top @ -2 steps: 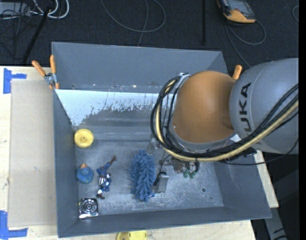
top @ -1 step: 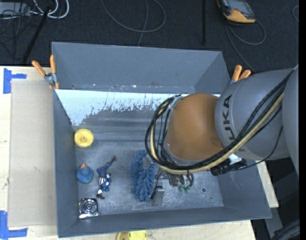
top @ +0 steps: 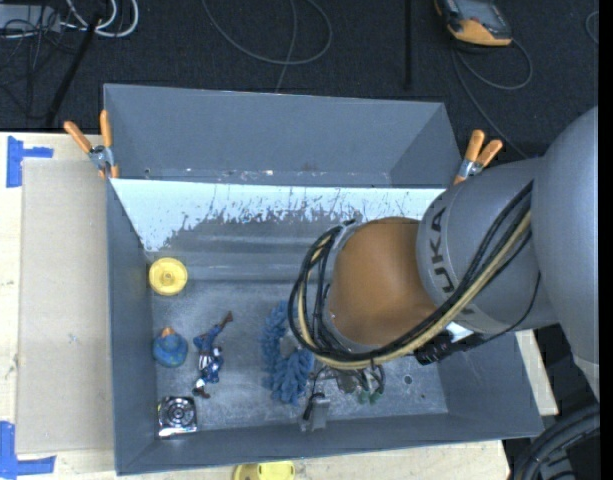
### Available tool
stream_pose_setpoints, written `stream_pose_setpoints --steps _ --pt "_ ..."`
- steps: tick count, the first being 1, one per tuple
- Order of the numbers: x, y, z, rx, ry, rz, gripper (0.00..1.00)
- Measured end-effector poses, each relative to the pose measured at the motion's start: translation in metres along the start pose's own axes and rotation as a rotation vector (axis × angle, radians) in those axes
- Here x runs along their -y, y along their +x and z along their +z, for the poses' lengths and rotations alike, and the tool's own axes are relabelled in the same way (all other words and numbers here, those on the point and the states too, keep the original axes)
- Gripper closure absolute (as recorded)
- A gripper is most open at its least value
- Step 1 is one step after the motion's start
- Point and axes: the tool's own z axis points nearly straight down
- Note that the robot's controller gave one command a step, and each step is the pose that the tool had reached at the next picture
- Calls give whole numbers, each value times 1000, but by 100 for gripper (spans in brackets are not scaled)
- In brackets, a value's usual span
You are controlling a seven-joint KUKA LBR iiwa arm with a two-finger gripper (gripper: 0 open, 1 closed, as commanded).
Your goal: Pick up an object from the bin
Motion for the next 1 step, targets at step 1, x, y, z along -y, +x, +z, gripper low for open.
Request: stream_pose_setpoints --steps 1 --pt "-2 -7 36 3 -3 -148 100"
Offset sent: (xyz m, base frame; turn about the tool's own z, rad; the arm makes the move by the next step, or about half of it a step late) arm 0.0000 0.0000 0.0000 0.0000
